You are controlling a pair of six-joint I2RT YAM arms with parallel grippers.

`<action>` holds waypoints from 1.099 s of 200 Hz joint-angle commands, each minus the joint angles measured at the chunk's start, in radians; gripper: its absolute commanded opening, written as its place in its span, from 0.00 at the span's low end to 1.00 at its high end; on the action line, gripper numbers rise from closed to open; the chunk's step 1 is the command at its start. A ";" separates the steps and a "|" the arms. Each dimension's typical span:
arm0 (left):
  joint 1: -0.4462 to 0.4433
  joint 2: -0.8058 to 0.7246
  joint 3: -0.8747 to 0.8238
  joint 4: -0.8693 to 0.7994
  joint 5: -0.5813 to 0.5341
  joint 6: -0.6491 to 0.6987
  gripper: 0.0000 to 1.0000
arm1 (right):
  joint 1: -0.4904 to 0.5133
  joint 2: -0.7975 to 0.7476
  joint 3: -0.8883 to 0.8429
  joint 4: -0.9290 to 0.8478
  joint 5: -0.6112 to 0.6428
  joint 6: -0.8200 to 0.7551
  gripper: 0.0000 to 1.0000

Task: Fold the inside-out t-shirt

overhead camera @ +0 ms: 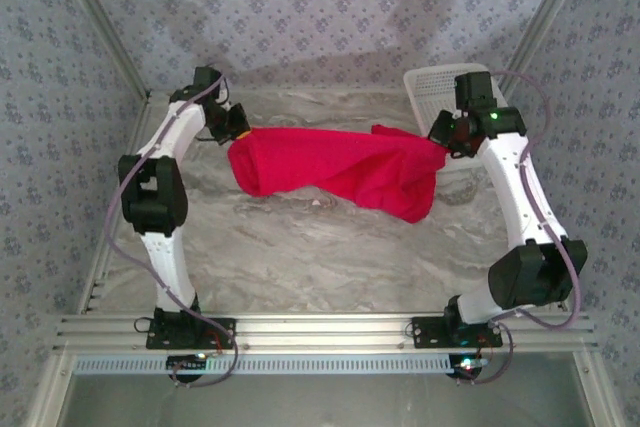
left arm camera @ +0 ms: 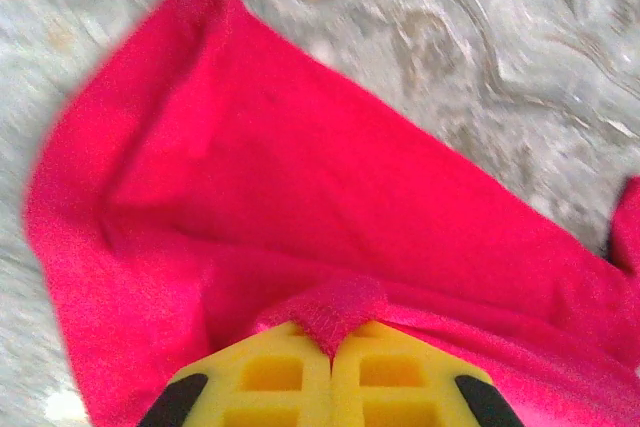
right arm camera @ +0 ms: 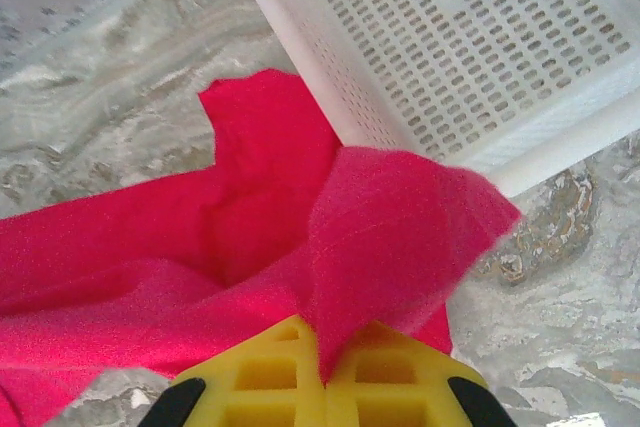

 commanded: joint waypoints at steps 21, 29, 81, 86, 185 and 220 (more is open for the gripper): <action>0.062 -0.065 0.003 -0.152 -0.324 0.044 0.29 | -0.002 0.028 0.009 0.024 0.041 -0.027 0.00; 0.067 -0.085 -0.032 -0.137 -0.346 0.035 0.32 | 0.000 0.033 0.010 0.028 0.035 -0.025 0.00; -0.022 -0.177 -0.215 0.054 -0.177 0.002 0.35 | 0.015 0.042 0.018 0.034 0.020 -0.022 0.00; -0.046 -0.179 -0.227 0.083 -0.148 0.017 0.36 | 0.015 0.042 0.017 0.034 0.018 -0.023 0.00; -0.238 0.305 0.439 -0.214 -0.168 0.419 0.39 | 0.047 0.060 -0.015 0.064 -0.009 -0.016 0.00; -0.242 0.418 0.610 -0.282 -0.168 0.478 0.38 | 0.055 0.077 -0.009 0.070 -0.013 -0.019 0.00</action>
